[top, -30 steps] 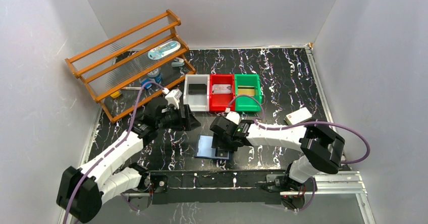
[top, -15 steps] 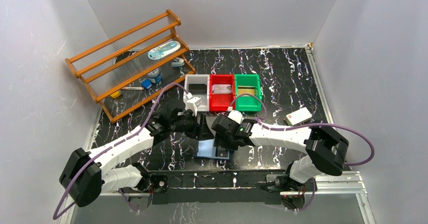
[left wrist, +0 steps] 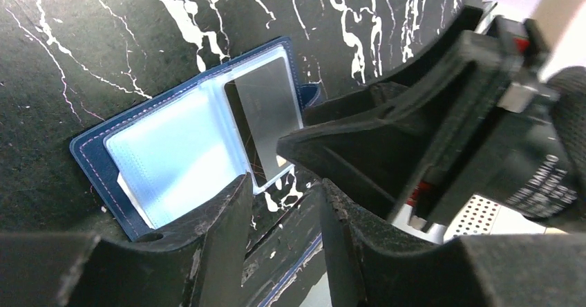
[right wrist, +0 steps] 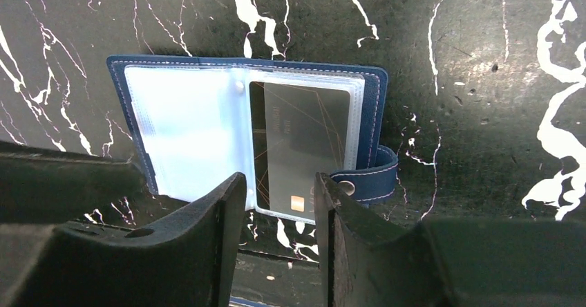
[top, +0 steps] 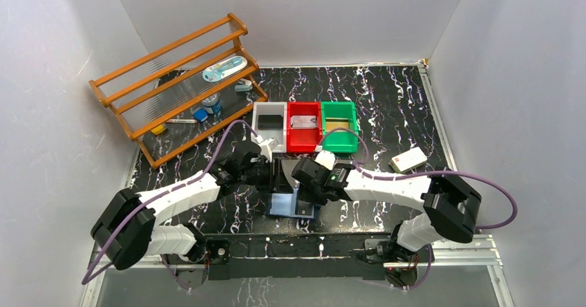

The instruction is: Take the credit cards out of the card holder

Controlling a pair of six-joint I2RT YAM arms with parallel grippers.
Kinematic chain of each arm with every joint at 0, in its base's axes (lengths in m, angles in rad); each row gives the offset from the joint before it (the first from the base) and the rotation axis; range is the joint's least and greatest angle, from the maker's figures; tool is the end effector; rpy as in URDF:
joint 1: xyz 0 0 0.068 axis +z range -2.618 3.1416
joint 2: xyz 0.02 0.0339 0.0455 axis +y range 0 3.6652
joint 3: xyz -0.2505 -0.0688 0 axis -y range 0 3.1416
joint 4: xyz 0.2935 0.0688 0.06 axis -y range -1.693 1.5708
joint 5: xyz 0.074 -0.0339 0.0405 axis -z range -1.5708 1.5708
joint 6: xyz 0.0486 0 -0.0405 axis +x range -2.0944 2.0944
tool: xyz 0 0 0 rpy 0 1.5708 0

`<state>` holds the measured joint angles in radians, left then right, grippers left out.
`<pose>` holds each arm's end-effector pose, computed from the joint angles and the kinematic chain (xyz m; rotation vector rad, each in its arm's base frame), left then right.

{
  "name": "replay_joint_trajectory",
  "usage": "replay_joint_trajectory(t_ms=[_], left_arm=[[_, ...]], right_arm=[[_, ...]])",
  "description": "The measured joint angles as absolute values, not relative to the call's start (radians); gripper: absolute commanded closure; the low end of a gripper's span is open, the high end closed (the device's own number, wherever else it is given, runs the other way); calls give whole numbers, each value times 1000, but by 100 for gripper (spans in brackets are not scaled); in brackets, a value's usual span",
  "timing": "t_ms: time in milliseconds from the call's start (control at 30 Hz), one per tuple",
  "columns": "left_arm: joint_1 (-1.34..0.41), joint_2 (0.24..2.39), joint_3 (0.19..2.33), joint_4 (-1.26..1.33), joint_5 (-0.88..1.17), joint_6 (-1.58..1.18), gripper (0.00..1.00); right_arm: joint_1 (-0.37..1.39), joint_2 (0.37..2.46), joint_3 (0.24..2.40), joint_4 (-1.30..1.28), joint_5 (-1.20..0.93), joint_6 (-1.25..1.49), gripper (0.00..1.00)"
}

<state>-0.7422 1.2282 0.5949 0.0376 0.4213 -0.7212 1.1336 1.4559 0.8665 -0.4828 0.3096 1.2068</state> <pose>0.2120 -0.2214 0.1577 0.2964 2.3897 -1.2283 0.1515 0.2892 0.1434 0.2007 2.6250 0.4566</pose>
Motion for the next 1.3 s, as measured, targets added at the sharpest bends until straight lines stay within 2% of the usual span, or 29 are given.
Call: replay_joint_trajectory(t_ms=[467,667,967,1300], left_arm=[[-781,1347,595,47,410,-744,67],[-783,1362,595,23,362,-744,69],[-783,1400,595,-17,315,-744,69],[-783,1400,595,-25,305,-743,69]], right_arm=[[1134,1428,852,-516,319,1214,52],[1134,1375,835,-452,302,1181,51],[1134,1444,834,-387,245,1167,50],[1131,1467,836,-520,313,1180,49]])
